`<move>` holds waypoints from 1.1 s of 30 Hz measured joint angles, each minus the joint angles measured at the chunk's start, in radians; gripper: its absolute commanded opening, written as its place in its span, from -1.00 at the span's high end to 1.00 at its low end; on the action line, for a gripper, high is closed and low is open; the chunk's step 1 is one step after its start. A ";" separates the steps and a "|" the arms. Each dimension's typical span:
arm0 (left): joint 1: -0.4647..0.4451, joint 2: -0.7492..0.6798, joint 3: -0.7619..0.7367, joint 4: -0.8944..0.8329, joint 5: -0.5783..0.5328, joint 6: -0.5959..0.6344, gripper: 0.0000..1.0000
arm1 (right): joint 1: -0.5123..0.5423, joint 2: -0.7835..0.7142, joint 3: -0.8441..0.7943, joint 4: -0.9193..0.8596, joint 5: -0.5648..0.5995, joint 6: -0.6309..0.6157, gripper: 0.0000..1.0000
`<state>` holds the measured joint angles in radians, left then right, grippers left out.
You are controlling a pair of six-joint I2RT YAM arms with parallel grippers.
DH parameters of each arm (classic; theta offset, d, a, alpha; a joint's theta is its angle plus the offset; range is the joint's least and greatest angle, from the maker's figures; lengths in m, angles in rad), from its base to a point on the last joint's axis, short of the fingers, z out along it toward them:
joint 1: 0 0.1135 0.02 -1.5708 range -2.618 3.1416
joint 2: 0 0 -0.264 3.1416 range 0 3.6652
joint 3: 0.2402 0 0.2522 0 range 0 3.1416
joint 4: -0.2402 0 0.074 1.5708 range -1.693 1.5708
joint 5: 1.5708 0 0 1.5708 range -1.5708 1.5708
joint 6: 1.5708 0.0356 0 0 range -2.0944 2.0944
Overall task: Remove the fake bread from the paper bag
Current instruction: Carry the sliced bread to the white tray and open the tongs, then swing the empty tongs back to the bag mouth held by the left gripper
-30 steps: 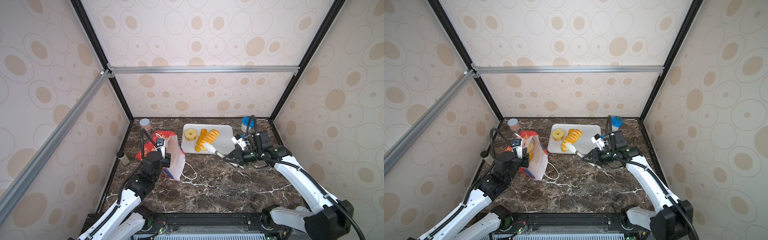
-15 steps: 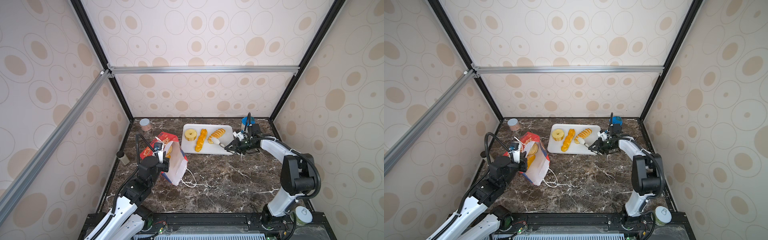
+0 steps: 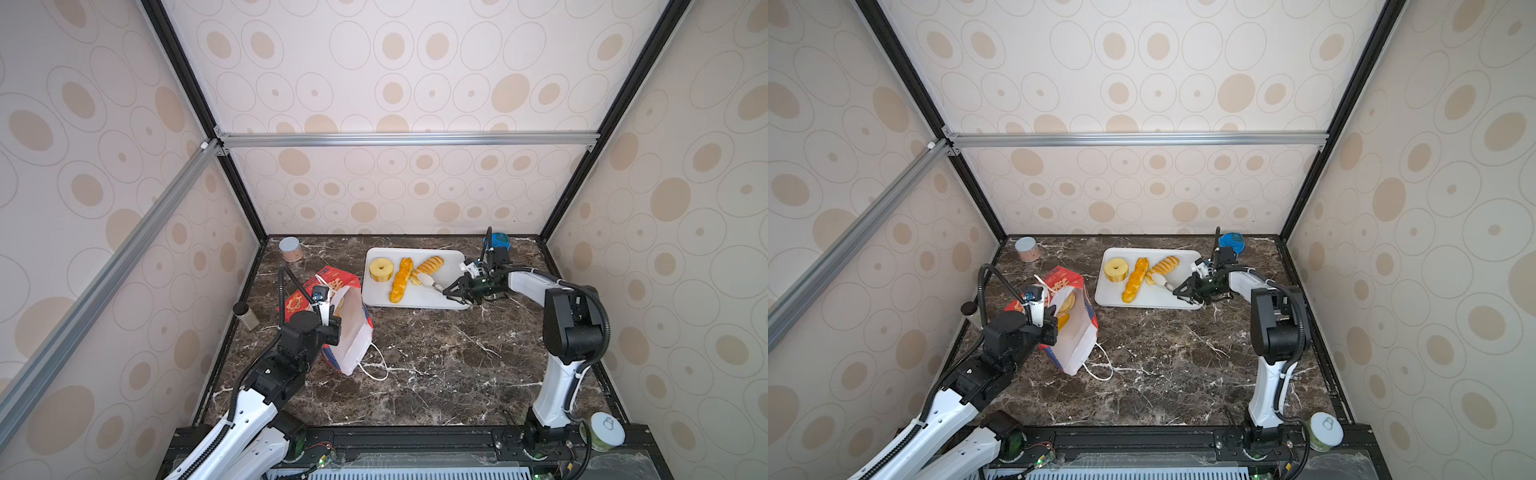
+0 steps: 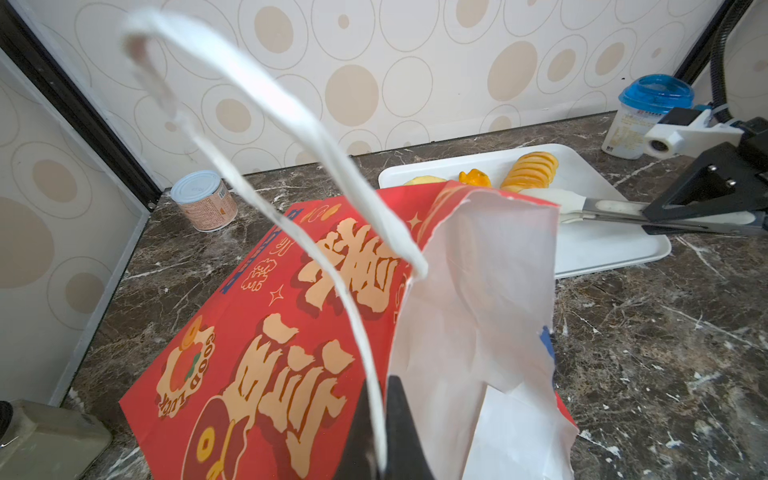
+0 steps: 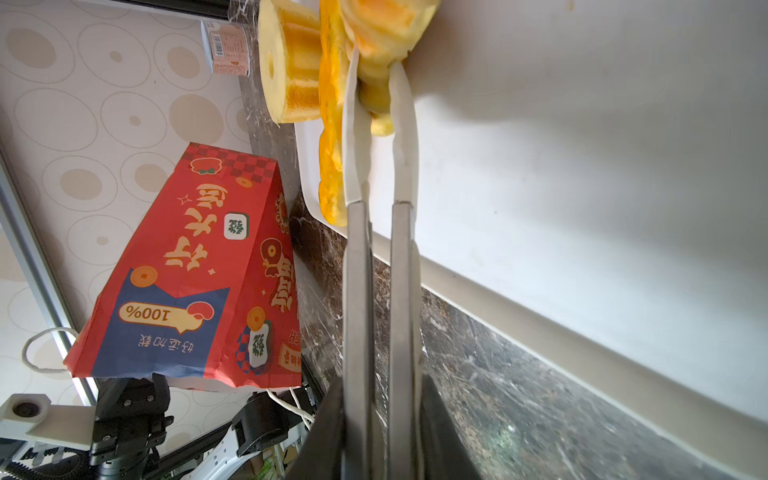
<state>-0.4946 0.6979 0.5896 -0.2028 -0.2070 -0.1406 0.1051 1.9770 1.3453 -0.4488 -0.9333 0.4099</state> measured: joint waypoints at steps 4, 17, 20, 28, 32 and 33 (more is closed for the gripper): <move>0.000 0.003 0.000 0.000 0.004 0.000 1.00 | -0.002 0.017 0.016 -0.002 -0.014 -0.008 0.35; 0.000 -0.004 0.057 -0.051 0.016 0.004 1.00 | -0.002 -0.166 -0.101 -0.052 0.019 -0.014 0.04; 0.000 0.000 0.064 -0.056 0.027 0.006 1.00 | -0.002 -0.232 -0.159 -0.058 0.023 -0.016 0.04; 0.000 0.048 0.082 -0.068 0.072 0.010 1.00 | 0.005 -0.356 -0.284 -0.102 0.046 -0.028 0.04; 0.000 0.068 0.090 -0.068 0.111 0.022 1.00 | 0.077 -0.481 -0.296 -0.136 0.065 -0.023 0.04; 0.000 0.074 0.090 -0.068 0.121 0.025 1.00 | 0.109 -0.519 -0.296 -0.141 0.066 -0.018 0.04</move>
<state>-0.4946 0.7719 0.6796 -0.2710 -0.0856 -0.1154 0.2146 1.4582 1.0496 -0.5900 -0.8673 0.3923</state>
